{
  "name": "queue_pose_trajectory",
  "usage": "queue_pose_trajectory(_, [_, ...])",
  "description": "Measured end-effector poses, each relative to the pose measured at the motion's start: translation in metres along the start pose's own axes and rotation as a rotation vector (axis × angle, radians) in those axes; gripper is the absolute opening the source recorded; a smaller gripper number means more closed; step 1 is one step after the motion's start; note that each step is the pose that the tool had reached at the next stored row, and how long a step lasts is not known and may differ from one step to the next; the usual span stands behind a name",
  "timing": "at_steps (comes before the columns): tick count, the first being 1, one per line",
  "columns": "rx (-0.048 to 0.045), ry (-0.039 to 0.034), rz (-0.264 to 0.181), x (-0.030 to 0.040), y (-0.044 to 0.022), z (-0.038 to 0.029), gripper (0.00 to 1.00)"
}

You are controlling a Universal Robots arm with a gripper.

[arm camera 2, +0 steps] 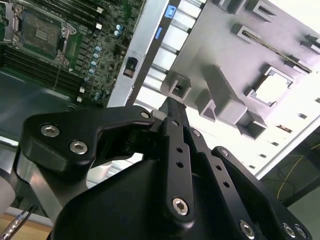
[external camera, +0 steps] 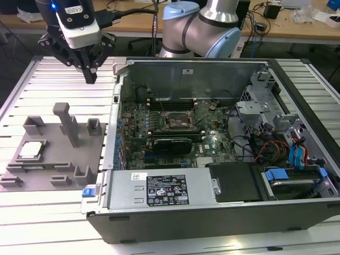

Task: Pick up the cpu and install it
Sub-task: 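Reach for the cpu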

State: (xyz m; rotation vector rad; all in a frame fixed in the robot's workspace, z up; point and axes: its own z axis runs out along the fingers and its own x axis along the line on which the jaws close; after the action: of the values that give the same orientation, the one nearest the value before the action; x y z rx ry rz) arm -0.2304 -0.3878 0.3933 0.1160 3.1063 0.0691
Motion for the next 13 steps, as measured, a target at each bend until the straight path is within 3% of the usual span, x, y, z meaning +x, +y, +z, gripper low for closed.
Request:
queue_pose_trajectory(8, [-0.0001, -0.0009, 0.000, 0.0110, 0.0006, -0.0003, 0.11])
queue_pose_trajectory(13, [-0.0004, -0.0036, 0.000, 0.0218, 0.0000, 0.0014, 0.11])
